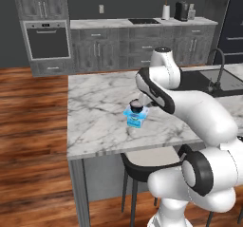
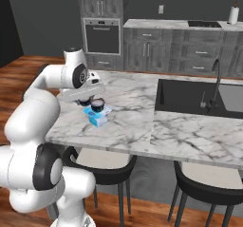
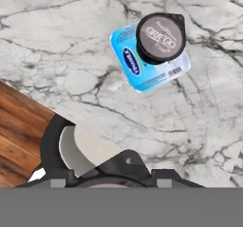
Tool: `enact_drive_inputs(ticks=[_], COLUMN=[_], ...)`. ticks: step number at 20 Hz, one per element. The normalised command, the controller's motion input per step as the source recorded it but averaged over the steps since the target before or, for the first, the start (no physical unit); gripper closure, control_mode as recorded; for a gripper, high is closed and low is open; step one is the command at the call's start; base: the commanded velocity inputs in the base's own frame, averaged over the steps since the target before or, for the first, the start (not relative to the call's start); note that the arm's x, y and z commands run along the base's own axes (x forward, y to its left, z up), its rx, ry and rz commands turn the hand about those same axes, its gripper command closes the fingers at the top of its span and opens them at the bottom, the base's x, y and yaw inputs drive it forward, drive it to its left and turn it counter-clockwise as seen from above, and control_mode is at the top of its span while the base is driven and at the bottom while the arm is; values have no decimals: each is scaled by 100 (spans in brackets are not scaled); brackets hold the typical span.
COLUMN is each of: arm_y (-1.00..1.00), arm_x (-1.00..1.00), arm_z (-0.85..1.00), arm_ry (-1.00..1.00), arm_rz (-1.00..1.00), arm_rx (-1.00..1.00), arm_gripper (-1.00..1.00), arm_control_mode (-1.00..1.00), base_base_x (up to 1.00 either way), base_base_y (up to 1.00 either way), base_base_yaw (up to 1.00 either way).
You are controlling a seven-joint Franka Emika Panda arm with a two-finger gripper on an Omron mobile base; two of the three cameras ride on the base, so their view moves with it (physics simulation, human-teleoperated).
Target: Stack the yogurt containers by placing the smaller containers on top of the larger containers.
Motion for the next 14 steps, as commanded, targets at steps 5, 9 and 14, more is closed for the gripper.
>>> enact_drive_inputs(ticks=[5,9,14], arm_y=[19,2,0], arm_x=[27,33,25], arm_z=[0,0,0], arm_ry=[0,0,0], arm_rz=[-1,0,0], arm_rx=[0,0,1], arm_gripper=[100,100,100], arm_control_mode=[-100,-100,-100], base_base_x=[0,0,0], base_base_y=[0,0,0], base_base_yaw=[0,0,0])
